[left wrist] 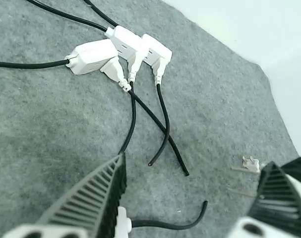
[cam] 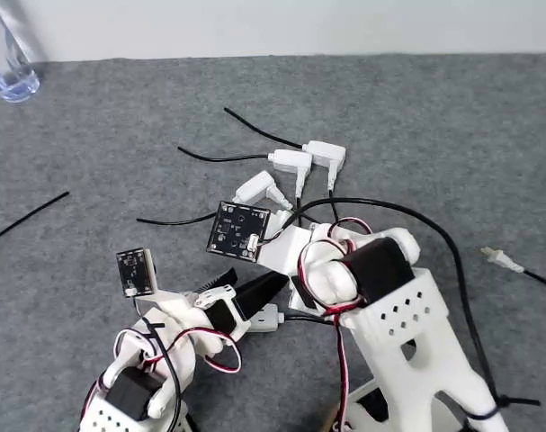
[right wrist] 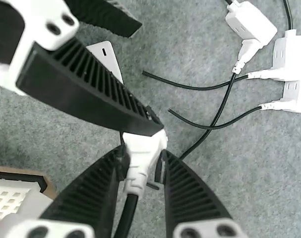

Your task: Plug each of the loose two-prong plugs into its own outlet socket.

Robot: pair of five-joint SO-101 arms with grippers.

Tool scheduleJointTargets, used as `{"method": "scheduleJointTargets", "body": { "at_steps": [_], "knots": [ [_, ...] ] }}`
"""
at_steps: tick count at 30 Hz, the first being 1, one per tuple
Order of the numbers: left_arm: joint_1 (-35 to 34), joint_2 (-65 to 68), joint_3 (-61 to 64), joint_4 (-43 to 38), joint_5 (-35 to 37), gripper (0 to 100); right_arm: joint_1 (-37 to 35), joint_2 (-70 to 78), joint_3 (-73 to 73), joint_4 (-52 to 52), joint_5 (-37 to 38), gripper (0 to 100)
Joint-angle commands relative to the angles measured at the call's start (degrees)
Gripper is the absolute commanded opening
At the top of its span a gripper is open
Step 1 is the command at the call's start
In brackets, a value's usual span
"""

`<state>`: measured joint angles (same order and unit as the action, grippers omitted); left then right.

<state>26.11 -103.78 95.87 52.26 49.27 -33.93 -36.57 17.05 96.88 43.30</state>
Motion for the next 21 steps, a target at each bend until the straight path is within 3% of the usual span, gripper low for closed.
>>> {"method": "scheduleJointTargets", "body": {
  "at_steps": [1,21],
  "knots": [
    [0.2,-0.6,0.2,1.0,0.0,39,-2.0,-2.6,-3.3,0.5,-0.4,0.9],
    [0.2,-0.6,0.0,1.0,-0.1,39,-2.6,1.5,-3.5,0.4,-2.0,0.9]
  ]
}}
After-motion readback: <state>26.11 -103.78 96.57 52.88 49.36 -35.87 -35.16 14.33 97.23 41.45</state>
